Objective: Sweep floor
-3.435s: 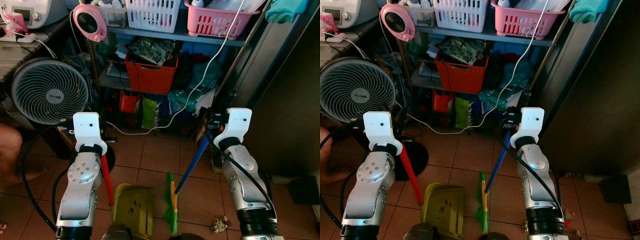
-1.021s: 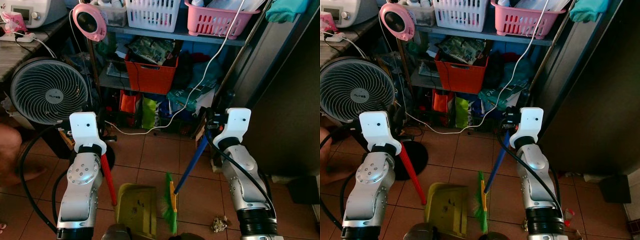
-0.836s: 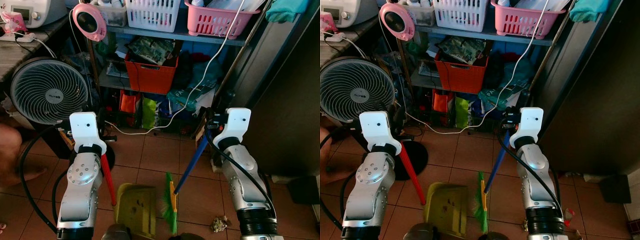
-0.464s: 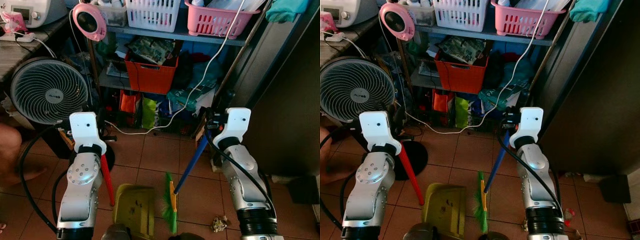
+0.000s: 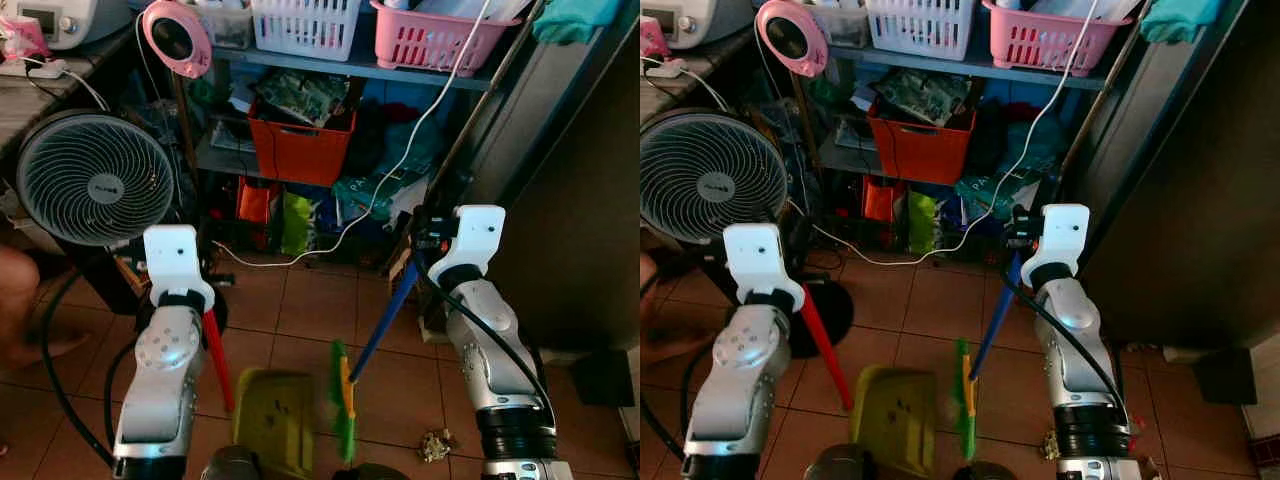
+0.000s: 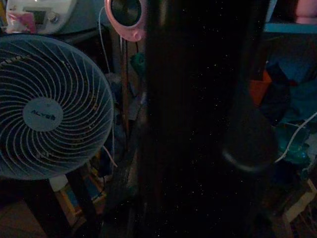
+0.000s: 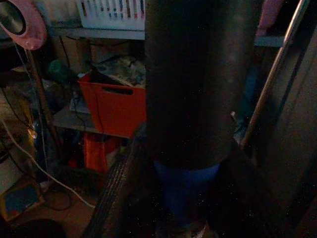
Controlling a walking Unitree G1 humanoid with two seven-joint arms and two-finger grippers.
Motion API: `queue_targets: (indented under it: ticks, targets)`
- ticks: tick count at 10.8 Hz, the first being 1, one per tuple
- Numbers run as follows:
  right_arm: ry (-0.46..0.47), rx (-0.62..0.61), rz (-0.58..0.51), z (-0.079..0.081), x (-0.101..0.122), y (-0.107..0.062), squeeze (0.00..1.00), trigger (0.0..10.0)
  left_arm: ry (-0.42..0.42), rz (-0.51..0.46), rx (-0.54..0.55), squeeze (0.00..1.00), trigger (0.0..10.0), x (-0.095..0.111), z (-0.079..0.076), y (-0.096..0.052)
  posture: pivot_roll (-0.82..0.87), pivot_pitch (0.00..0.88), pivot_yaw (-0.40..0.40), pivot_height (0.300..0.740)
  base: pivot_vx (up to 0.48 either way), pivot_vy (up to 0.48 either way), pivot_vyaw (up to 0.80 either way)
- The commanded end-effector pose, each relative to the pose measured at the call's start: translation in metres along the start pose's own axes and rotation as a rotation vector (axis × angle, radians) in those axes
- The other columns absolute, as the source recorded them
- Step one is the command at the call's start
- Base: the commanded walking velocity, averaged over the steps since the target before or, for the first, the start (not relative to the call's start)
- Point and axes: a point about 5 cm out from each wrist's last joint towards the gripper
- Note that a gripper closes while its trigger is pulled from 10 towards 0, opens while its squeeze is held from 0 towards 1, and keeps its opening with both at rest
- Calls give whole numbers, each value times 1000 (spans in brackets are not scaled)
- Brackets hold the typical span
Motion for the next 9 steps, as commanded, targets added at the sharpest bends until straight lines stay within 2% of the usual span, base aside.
queue_targets:
  ticks: [1, 4, 7, 9]
  targets:
    - [6, -30, -25, -5, 7, 1, 0, 10000, 0, -49, -6, 0, 10000, 11, 0, 2, 43, 35, -46, 740, 0, 0, 0]
    - [18, -31, -29, 0, 5, 2, 0, 10000, -19, -27, -31, 0, 10000, 6, -6, 5, 38, 28, -11, 740, 0, 0, -800]
    - [4, -43, -19, -9, 4, -1, 0, 10000, -39, -28, -67, 0, 10000, 7, -14, 5, 38, 39, -25, 740, 0, 0, -800]
    - [8, -39, -17, -6, 4, -1, 0, 10000, -45, -30, -64, 0, 10000, 7, -15, 3, 38, 36, -36, 740, 0, 0, -800]
Point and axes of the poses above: a point about 5 cm out from each wrist's last joint towards the gripper, its own y axis pointing out of the wrist towards the gripper, its own x axis along the axis of the wrist's last joint, z = x × y, and after that the axes turned 3 degrees about -y, right-handed
